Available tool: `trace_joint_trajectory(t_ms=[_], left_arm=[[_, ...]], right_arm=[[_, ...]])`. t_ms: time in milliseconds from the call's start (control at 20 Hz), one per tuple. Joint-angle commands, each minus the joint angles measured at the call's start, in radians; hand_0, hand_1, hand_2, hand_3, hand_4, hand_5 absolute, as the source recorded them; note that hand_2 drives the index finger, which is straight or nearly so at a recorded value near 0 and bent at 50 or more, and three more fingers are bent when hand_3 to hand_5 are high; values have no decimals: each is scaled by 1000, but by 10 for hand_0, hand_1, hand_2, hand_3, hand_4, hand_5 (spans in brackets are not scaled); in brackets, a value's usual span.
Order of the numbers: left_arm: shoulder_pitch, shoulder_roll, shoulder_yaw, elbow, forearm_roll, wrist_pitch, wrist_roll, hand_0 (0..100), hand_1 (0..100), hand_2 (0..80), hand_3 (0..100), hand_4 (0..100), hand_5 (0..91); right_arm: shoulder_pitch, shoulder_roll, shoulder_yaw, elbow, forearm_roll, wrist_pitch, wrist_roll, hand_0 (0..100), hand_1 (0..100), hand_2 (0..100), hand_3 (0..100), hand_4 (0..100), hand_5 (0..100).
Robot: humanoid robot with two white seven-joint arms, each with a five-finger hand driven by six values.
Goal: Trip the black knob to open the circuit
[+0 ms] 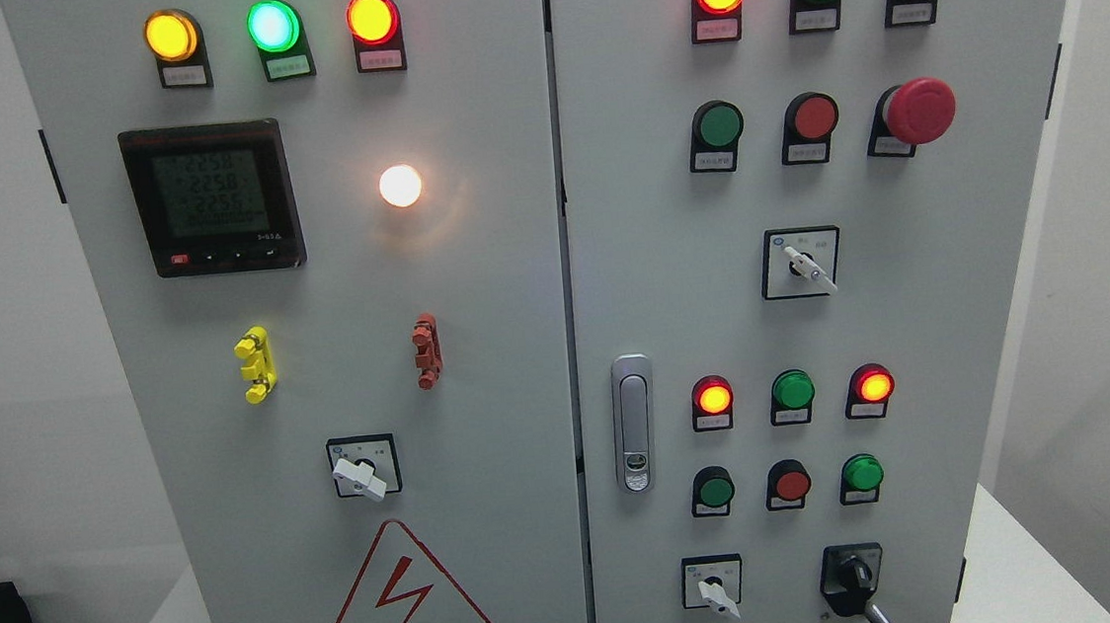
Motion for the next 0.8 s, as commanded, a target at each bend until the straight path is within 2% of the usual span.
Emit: trace_joint_trajectory(t_ms=[0,750], left_arm=[[-4,-2,1,0,2,-1,0,120,389,0,0,0,0],[-4,-2,1,0,2,-1,0,120,389,0,0,0,0]], right_arm=[[-19,0,28,-35,2,-4,10,1000,908,0,1000,917,852],[-25,-2,54,-46,3,-4,10,1000,906,0,1000,915,850]])
